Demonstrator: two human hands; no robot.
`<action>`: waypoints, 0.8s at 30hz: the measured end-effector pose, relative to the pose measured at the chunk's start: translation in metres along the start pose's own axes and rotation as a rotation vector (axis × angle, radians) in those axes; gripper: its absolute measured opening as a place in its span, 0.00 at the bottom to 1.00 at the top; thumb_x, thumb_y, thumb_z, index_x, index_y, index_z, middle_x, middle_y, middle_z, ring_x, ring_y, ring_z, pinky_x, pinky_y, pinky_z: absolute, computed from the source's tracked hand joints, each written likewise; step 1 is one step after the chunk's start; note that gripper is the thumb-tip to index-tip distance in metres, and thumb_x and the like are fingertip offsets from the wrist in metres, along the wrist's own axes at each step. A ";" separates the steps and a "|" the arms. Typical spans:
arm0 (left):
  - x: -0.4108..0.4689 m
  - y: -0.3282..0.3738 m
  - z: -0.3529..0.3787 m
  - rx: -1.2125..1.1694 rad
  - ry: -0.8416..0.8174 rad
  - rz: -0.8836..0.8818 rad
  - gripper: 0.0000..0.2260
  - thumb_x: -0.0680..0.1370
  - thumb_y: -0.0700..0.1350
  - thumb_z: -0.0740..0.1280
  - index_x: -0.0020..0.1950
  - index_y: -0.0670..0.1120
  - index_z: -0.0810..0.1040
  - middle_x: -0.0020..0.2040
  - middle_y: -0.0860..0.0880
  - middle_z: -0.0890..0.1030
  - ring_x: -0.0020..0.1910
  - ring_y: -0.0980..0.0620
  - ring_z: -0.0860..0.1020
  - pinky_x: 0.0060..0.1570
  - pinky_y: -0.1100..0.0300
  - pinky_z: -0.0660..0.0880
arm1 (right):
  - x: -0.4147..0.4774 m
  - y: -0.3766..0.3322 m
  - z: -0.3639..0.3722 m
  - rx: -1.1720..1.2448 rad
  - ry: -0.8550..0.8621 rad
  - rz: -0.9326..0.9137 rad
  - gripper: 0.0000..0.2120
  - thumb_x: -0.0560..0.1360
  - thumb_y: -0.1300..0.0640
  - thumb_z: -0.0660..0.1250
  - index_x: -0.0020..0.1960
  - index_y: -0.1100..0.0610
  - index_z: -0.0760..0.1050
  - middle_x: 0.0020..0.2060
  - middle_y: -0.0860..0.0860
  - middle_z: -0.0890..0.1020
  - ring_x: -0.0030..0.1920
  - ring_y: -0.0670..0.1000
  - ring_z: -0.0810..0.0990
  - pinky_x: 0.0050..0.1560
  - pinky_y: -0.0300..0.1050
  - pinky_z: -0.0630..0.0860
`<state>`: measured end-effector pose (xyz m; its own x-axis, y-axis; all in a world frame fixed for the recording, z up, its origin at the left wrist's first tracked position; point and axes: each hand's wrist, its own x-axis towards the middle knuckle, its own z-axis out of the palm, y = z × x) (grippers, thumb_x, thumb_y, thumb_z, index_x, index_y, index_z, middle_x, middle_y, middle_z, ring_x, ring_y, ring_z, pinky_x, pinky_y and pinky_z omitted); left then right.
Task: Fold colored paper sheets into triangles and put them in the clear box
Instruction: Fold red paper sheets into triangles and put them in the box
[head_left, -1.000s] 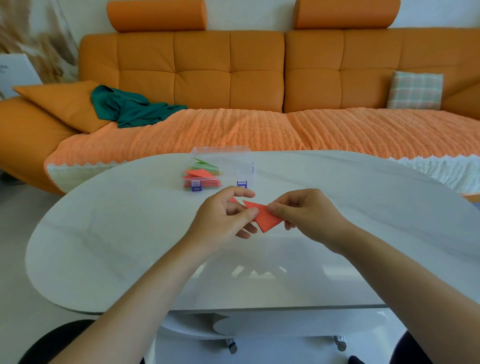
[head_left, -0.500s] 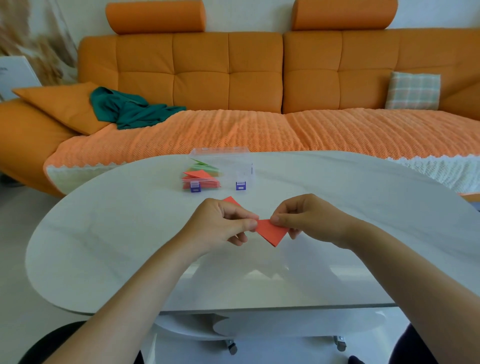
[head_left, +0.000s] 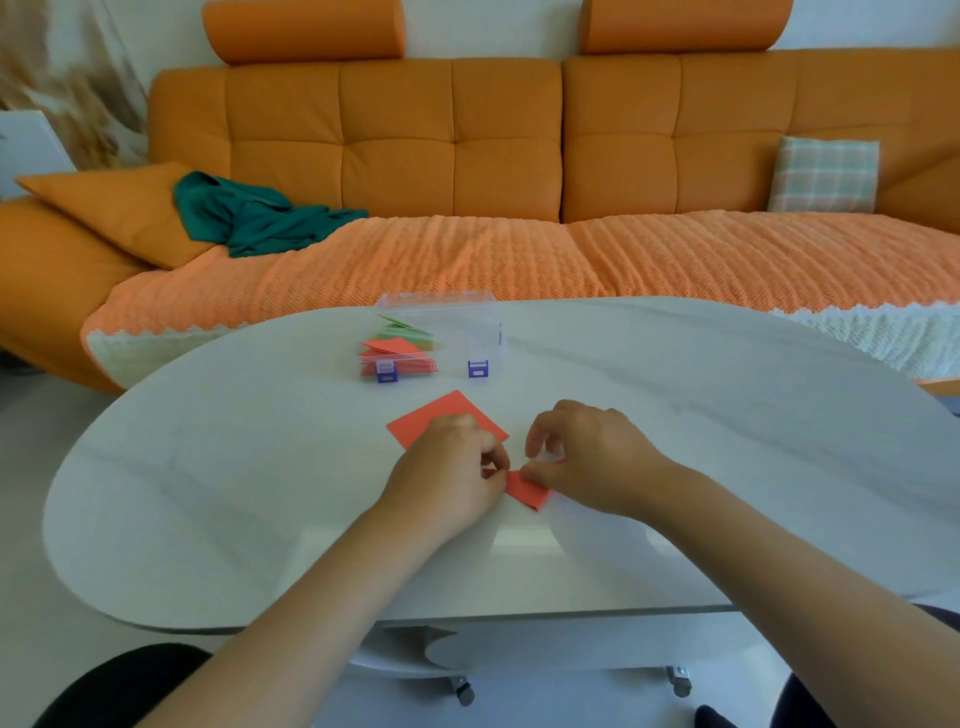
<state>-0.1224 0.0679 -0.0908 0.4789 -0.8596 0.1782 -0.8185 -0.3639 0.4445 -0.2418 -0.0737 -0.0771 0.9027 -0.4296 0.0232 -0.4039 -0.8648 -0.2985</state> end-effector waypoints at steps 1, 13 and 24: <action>0.001 -0.002 0.003 0.001 0.029 0.049 0.06 0.76 0.43 0.69 0.47 0.52 0.84 0.44 0.57 0.71 0.49 0.59 0.68 0.44 0.68 0.67 | 0.000 0.000 0.001 0.003 0.013 -0.007 0.07 0.74 0.40 0.69 0.47 0.42 0.77 0.47 0.43 0.77 0.48 0.46 0.78 0.55 0.45 0.73; -0.015 -0.007 0.015 0.087 0.011 0.472 0.13 0.79 0.43 0.60 0.58 0.50 0.81 0.48 0.53 0.78 0.44 0.52 0.72 0.44 0.56 0.72 | -0.002 0.007 0.006 0.249 0.011 0.077 0.04 0.72 0.48 0.71 0.39 0.44 0.79 0.44 0.44 0.78 0.45 0.44 0.77 0.49 0.42 0.77; -0.027 0.004 0.013 0.193 -0.092 0.389 0.20 0.79 0.58 0.55 0.69 0.57 0.73 0.58 0.56 0.71 0.55 0.55 0.67 0.53 0.60 0.69 | 0.001 0.024 -0.011 0.374 -0.139 0.134 0.09 0.68 0.45 0.79 0.45 0.45 0.82 0.41 0.45 0.80 0.39 0.44 0.77 0.45 0.39 0.76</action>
<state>-0.1428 0.0849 -0.1048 0.1007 -0.9710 0.2166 -0.9807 -0.0601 0.1862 -0.2524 -0.0974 -0.0734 0.8676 -0.4706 -0.1607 -0.4606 -0.6388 -0.6162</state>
